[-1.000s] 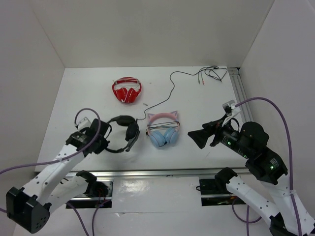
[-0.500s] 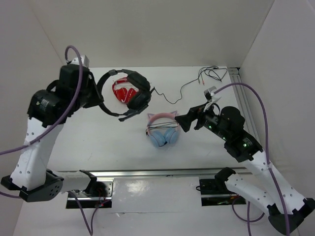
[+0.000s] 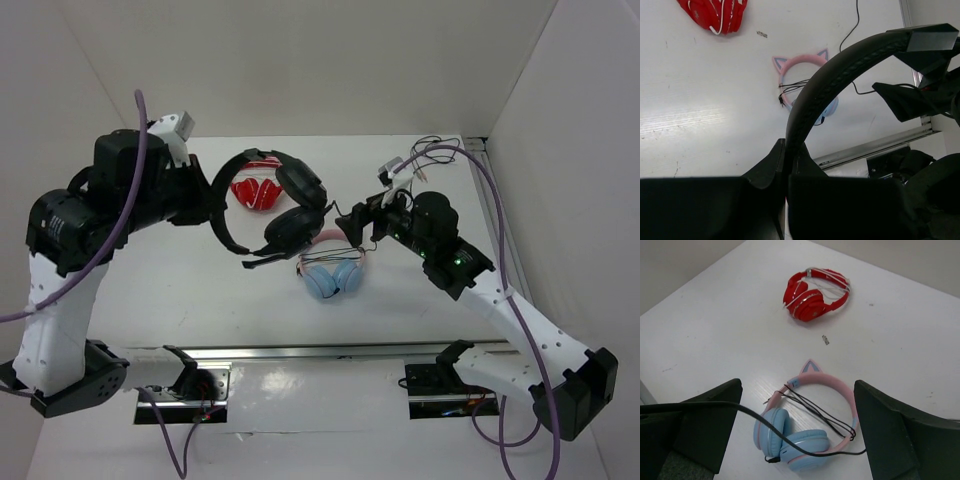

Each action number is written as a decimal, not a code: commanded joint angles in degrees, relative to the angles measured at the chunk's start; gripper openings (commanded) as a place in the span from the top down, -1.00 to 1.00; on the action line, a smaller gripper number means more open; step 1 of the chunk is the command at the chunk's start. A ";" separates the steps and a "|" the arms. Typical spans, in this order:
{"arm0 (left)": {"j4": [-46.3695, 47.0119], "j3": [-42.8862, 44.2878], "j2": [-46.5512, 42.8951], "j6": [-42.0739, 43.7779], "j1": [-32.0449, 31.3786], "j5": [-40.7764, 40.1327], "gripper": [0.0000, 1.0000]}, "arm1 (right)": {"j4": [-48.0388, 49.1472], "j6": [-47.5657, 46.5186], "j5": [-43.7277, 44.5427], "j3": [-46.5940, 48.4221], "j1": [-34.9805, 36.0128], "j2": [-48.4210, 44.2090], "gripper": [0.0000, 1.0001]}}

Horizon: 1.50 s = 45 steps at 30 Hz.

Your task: Wrap the headphones

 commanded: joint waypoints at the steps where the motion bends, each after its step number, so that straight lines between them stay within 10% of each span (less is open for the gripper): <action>1: 1.94 4.33 -0.02 -0.69 -0.15 2.59 1.00 | 7.00 -1.64 1.38 1.92 0.48 -2.58 -1.00; 17: 7.64 0.57 -6.00 -5.96 -0.15 12.97 1.00 | 18.76 -1.73 -0.90 -3.44 -0.05 4.44 -0.66; 22: 8.79 -0.76 -7.23 -8.94 -0.15 12.97 1.00 | 25.17 1.25 -4.67 -6.69 -1.63 4.45 0.57; 26: 12.64 -4.44 -8.90 -14.39 -0.15 11.82 1.00 | 29.49 3.80 -7.06 -11.00 -2.16 4.45 0.93; 45: 28.12 -35.20 -23.23 -52.87 -0.15 1.55 1.00 | 10.09 14.80 21.22 0.94 18.64 6.81 1.00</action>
